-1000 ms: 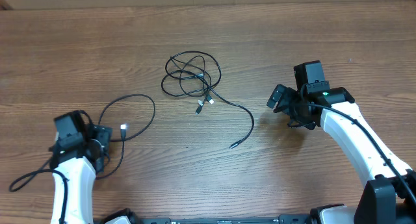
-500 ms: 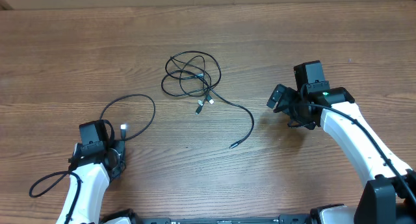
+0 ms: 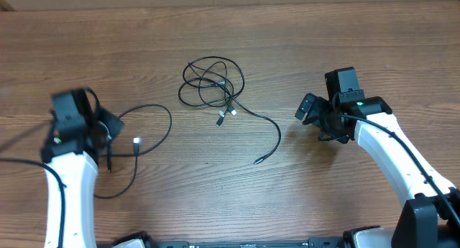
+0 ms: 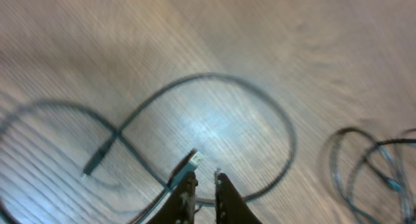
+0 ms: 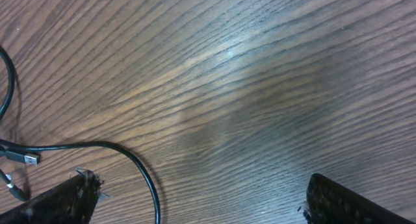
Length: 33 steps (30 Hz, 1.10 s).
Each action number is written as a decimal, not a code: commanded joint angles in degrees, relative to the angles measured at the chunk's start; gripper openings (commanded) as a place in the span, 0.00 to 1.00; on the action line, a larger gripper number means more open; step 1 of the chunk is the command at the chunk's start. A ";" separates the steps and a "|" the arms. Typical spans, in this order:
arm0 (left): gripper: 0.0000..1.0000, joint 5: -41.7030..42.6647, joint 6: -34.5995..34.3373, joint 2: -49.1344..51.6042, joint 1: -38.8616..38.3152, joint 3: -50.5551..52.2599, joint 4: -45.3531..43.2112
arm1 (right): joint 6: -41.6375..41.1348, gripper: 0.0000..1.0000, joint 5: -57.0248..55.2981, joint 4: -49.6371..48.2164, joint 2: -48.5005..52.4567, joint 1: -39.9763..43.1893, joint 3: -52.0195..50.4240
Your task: Untangle cables
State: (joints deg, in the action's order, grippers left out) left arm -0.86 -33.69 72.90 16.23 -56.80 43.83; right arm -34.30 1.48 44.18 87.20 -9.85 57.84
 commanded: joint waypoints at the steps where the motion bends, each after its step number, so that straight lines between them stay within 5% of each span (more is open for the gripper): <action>1: 0.20 0.22 9.84 6.01 0.20 -4.35 5.11 | -0.20 1.00 -0.35 -0.13 0.37 0.17 0.24; 4: 0.38 0.74 11.89 11.34 0.20 -4.33 8.00 | -0.20 1.00 -0.35 -0.15 0.37 0.17 0.24; 13: 0.39 3.41 18.49 26.60 0.07 -4.33 12.37 | -0.22 1.00 -0.35 -0.13 0.37 0.17 0.24; 18: 0.60 6.69 23.43 30.71 -0.52 -4.33 10.62 | -0.20 1.00 -0.35 -0.15 0.37 0.17 0.24; 22: 0.60 5.44 23.50 33.77 -1.16 -4.33 9.14 | -0.20 1.00 -0.35 -0.13 0.37 0.17 0.24; 26: 0.43 2.49 23.89 37.13 -2.03 -4.33 7.37 | -0.20 1.00 -0.35 -0.15 0.37 0.17 0.24; 28: 0.12 1.95 23.87 38.60 -2.32 -4.33 6.58 | -0.22 1.00 -0.35 -0.13 0.37 0.17 0.24; 29: 0.04 1.90 23.87 39.26 -2.36 -4.33 6.01 | -0.20 1.00 -0.35 -0.13 0.37 0.17 0.24; 33: 0.04 -0.76 23.41 39.69 -1.73 -4.74 1.55 | -0.20 1.00 -0.35 -0.13 0.37 0.17 0.24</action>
State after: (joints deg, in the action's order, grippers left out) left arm 0.19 -11.35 106.89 14.59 -62.74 52.58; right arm -34.33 1.48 44.21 87.20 -9.82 57.84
